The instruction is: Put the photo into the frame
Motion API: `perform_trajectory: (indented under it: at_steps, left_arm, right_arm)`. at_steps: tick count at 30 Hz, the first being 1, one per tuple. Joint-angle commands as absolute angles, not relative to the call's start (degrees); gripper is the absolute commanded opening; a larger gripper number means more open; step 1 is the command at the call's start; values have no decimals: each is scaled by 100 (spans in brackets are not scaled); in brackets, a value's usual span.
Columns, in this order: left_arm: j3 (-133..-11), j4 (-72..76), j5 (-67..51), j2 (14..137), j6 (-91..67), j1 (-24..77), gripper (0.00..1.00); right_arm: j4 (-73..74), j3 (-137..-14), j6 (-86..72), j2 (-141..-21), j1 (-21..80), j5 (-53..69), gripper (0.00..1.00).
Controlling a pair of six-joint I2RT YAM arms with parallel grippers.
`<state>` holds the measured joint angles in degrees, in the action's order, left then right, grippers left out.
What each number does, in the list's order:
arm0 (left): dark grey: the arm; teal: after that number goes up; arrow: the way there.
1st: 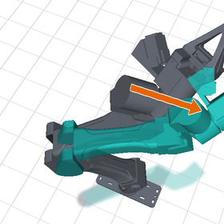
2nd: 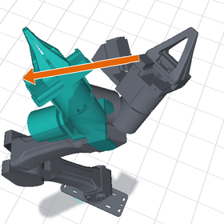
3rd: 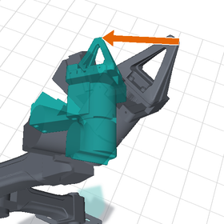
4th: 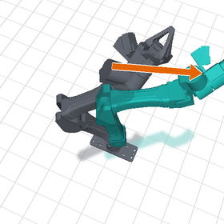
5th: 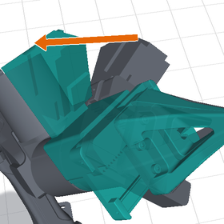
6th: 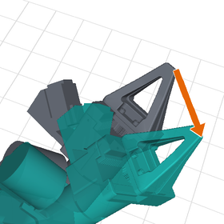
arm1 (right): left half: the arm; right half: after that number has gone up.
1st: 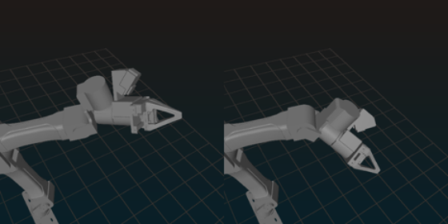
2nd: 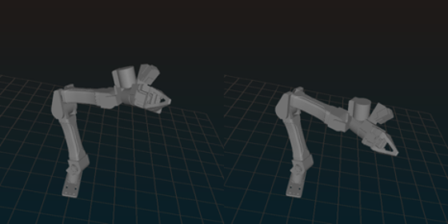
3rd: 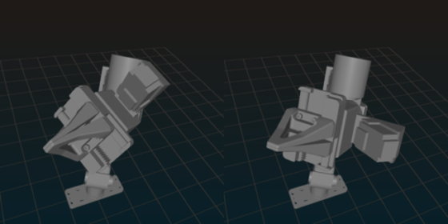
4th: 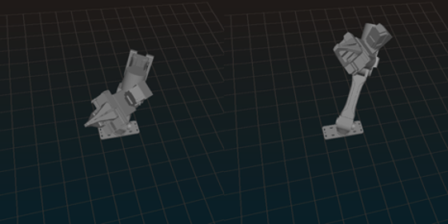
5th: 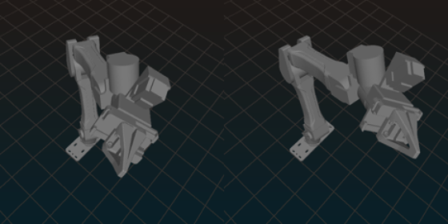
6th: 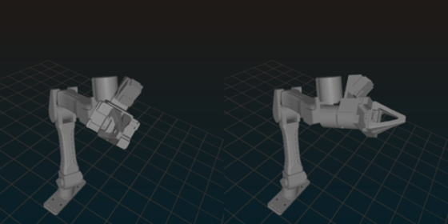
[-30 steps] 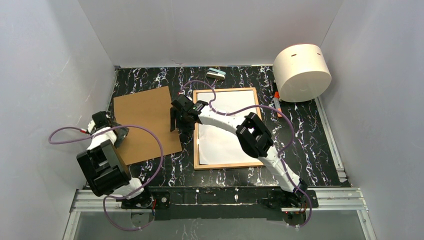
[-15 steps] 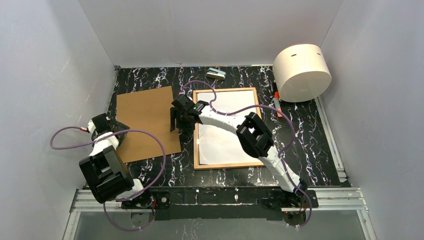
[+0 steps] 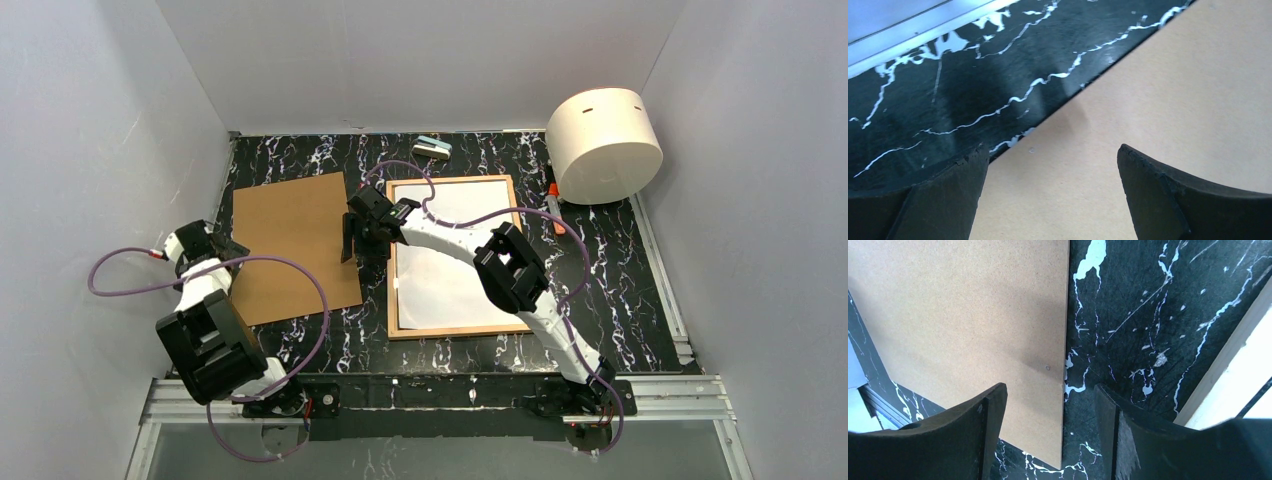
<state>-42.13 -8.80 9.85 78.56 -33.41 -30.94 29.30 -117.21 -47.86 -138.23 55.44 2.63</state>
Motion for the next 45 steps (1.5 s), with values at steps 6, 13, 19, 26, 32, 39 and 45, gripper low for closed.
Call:
perform_trajectory:
  at_steps: [6,13,19,26,32,39,45]
  left_arm:
    - [-3743,-869,592,8204,-3581,-3334,99]
    - [-3323,-465,-423,8356,-3846,-3524,96]
    - [-3131,-502,-723,8143,-3967,-3520,93]
    - [-2947,-729,-1208,8006,-4281,-3524,89]
    - [-2769,-903,-1776,7866,-4765,-3516,81]
    - [-2681,-1134,-2270,7769,-4918,-3487,77]
    - [-2384,-1206,-2584,7400,-5054,-3289,75]
  right_arm:
    - [3246,-11400,-4818,-14072,5528,472,74]
    - [2532,-11026,-4903,-13943,5529,1351,74]
    - [1725,-11001,-5069,-13903,5528,2435,74]
    - [1189,-10985,-5233,-13500,5515,2832,73]
    - [730,-10262,-5548,-12745,5437,2638,72]
    - [699,-9677,-5676,-12060,5269,2385,71]
    - [607,-9280,-5771,-11677,5199,2265,68]
